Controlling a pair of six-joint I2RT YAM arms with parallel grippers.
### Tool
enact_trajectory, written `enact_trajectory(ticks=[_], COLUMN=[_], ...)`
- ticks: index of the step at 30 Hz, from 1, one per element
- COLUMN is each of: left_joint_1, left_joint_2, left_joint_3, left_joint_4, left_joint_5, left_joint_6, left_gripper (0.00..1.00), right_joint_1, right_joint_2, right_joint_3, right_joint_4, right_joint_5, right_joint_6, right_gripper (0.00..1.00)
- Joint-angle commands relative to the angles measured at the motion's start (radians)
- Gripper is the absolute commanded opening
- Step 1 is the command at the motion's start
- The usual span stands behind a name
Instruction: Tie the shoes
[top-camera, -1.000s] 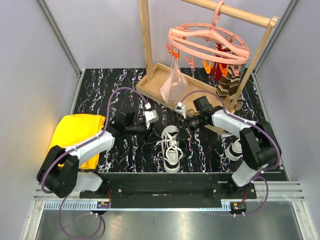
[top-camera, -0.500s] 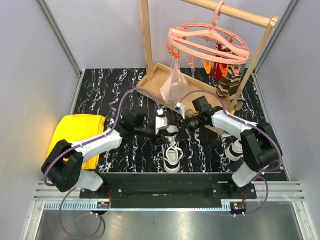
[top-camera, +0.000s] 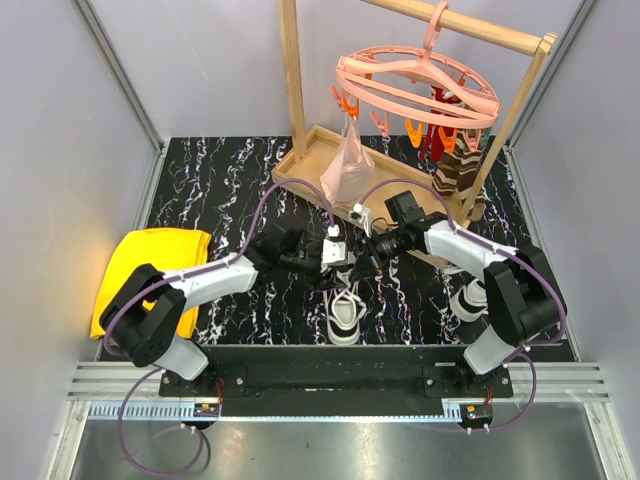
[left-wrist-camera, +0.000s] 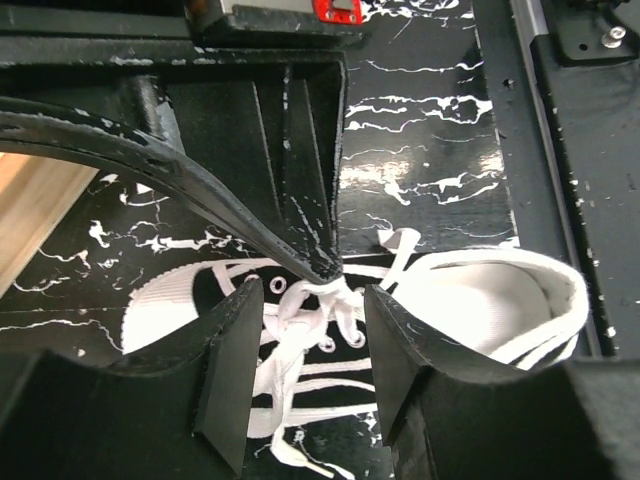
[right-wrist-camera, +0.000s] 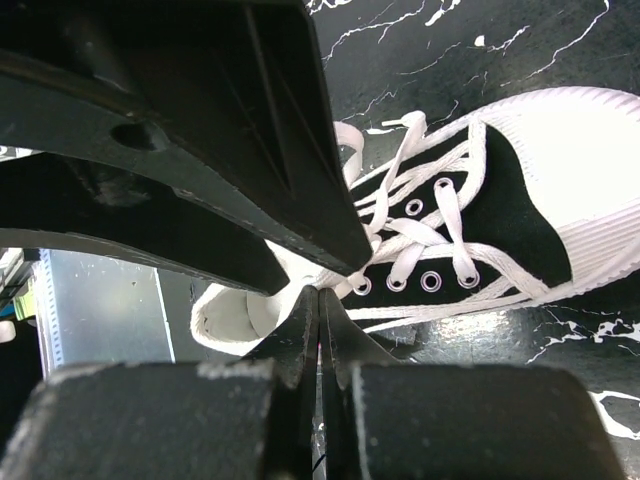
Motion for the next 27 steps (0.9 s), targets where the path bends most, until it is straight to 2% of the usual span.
enact_trajectory(ticks=[1,4,7,12,17,27], left_joint_1=[-0.005,-0.005,-0.004,-0.004,-0.002,0.011], left_joint_2=[0.013,0.026,0.04,0.049,0.021,-0.042], left_joint_3=[0.05,0.056,0.065,0.071,0.048,-0.029], left_joint_4=[0.05,0.033,0.015,-0.008,-0.025,-0.042], left_joint_5=[-0.011,0.012,0.029,0.046,0.038,0.014], left_joint_6=[0.051,0.073,0.091,0.108,0.116,0.127], left_gripper=[0.48,0.46,0.39,0.15,0.0,0.0], right_joint_1=[0.01,0.01,0.01,0.01,0.01,-0.007], right_joint_2=[-0.034,-0.031,-0.028,-0.028,-0.023,-0.029], right_joint_3=[0.032,0.033,0.036,0.038,0.036,0.019], right_joint_4=[0.025,0.025,0.022,0.02,0.009,-0.018], right_joint_5=[-0.028,-0.029,-0.031,-0.029,-0.015,0.009], right_joint_6=[-0.025,-0.026,-0.029,-0.034,-0.049,-0.069], right_gripper=[0.0,0.0,0.0,0.0,0.0,0.0])
